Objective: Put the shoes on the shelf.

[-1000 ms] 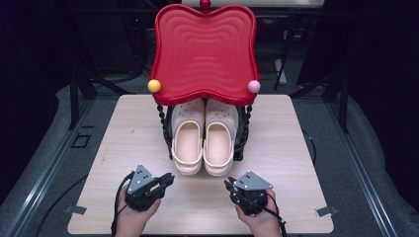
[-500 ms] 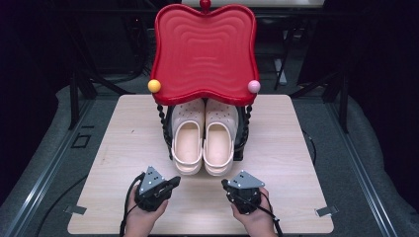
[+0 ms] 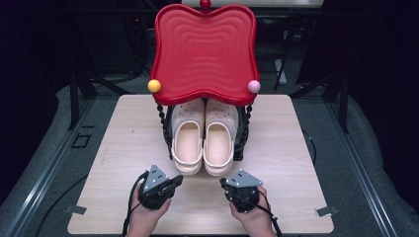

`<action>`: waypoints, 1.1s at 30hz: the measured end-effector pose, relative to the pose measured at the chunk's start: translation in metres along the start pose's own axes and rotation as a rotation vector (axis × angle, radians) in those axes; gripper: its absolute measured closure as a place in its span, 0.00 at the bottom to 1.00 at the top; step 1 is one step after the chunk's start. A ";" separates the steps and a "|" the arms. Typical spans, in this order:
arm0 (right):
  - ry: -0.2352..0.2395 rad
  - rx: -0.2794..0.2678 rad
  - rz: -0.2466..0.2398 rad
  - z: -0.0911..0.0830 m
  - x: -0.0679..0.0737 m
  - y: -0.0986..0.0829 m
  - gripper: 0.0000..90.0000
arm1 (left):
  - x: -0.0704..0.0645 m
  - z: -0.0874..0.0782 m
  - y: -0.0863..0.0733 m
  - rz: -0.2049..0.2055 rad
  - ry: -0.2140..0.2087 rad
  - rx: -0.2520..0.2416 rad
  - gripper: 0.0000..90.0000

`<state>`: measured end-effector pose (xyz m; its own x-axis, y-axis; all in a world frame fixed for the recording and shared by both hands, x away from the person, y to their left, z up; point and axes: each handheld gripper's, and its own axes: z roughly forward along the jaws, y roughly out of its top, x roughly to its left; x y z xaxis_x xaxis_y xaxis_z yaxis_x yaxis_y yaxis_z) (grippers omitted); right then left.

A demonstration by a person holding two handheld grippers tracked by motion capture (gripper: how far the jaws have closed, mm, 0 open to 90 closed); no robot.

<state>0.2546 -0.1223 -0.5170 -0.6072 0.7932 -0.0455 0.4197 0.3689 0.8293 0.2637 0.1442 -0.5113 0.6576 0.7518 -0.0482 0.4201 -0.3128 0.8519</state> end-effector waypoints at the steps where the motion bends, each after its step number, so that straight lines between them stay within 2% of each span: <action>1: 0.001 0.003 0.004 0.000 0.000 0.001 0.98 | 0.001 0.001 0.000 -0.003 -0.002 -0.001 1.00; 2: 0.002 -0.009 0.008 0.001 0.000 0.001 0.98 | 0.001 0.002 0.000 -0.006 -0.003 0.000 1.00; 3: 0.004 0.011 0.005 -0.001 -0.001 0.001 0.98 | 0.001 0.002 0.000 -0.006 -0.003 0.000 1.00; 11: 0.002 0.011 0.008 -0.001 -0.004 0.002 0.98 | 0.002 0.004 0.001 -0.003 0.002 0.008 1.00; 13: -0.006 -0.020 0.015 0.001 -0.005 0.003 0.98 | 0.002 0.004 0.002 -0.001 0.005 0.010 1.00; 14: 0.000 -0.001 0.014 -0.001 -0.006 0.004 0.98 | 0.002 0.004 0.002 -0.004 0.006 0.010 1.00; 16: -0.002 -0.007 0.016 0.000 -0.006 0.005 0.99 | 0.002 0.004 0.002 -0.004 0.007 0.009 1.00; 17: 0.002 0.012 0.013 -0.001 -0.006 0.006 0.99 | 0.002 0.003 0.002 -0.003 0.006 0.009 1.00; 20: 0.002 0.007 0.009 0.000 -0.006 0.006 0.99 | 0.002 0.003 0.003 -0.006 0.005 0.008 1.00; 21: -0.007 -0.016 0.007 0.002 -0.006 0.006 0.99 | 0.002 0.003 0.003 -0.006 0.004 0.009 1.00; 22: 0.001 -0.003 0.004 0.000 -0.006 0.006 0.99 | 0.002 0.003 0.003 -0.005 0.005 0.009 1.00; 26: -0.003 -0.017 0.010 0.000 -0.006 0.007 0.99 | 0.002 0.002 0.003 -0.004 0.009 0.011 1.00; 27: 0.000 0.004 0.008 -0.003 -0.007 0.009 1.00 | 0.003 0.002 0.004 -0.005 0.008 0.010 1.00; 28: 0.001 -0.009 0.009 -0.003 -0.007 0.009 1.00 | 0.003 0.002 0.004 -0.006 0.008 0.009 1.00; 31: 0.003 0.004 0.002 -0.005 -0.007 0.012 1.00 | 0.003 0.001 0.005 -0.001 0.008 0.008 1.00; 33: 0.003 -0.007 0.001 -0.003 -0.006 0.011 1.00 | 0.004 0.000 0.006 -0.001 0.009 0.008 1.00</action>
<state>0.2611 -0.1247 -0.5054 -0.6089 0.7921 -0.0426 0.4160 0.3647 0.8330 0.2685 0.1452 -0.5066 0.6514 0.7575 -0.0440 0.4258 -0.3169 0.8475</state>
